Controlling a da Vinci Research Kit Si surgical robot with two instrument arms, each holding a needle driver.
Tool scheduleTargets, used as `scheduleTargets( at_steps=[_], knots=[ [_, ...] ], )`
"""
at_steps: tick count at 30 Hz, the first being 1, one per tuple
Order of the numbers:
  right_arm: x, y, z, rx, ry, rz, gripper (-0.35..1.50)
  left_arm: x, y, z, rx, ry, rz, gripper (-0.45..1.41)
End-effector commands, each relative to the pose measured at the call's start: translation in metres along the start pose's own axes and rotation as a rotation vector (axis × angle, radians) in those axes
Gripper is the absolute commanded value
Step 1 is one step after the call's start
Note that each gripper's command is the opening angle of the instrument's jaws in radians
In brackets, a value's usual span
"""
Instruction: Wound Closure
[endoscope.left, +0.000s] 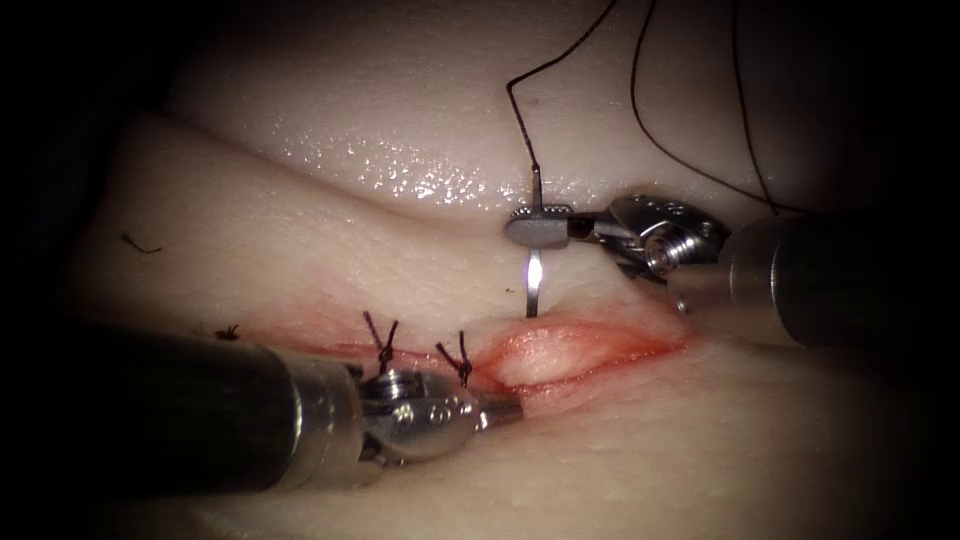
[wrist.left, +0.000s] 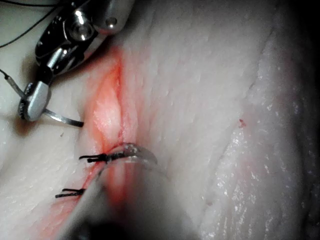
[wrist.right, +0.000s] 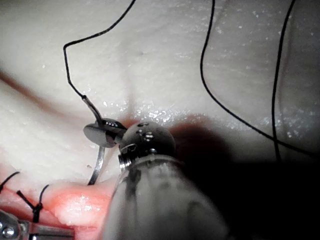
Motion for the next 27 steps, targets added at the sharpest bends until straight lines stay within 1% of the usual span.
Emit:
scheduleTargets(
  at_steps=[1,13,16,24,27],
  knots=[
    [0.0001,0.0004,0.0011,0.009,0.012,0.047,-0.35,-0.0001,0.0004,0.0008,-0.002,0.000,0.000,-0.16],
    [0.0017,0.0017,0.0014,0.007,0.031,0.223,-0.35,0.0000,0.0006,0.0007,-0.002,0.000,-0.001,-0.16],
    [0.0014,0.0015,0.0017,0.006,0.030,0.282,-0.35,0.0000,0.0006,0.0007,-0.002,0.000,-0.001,-0.18],
    [0.0004,0.0002,0.0021,0.044,-0.030,0.429,-0.35,0.0000,0.0006,0.0007,0.001,-0.001,-0.001,-0.18],
    [0.0001,-0.0003,0.0023,0.066,-0.037,0.473,-0.35,0.0000,0.0006,0.0007,0.004,-0.002,-0.001,-0.18]
  ],
)
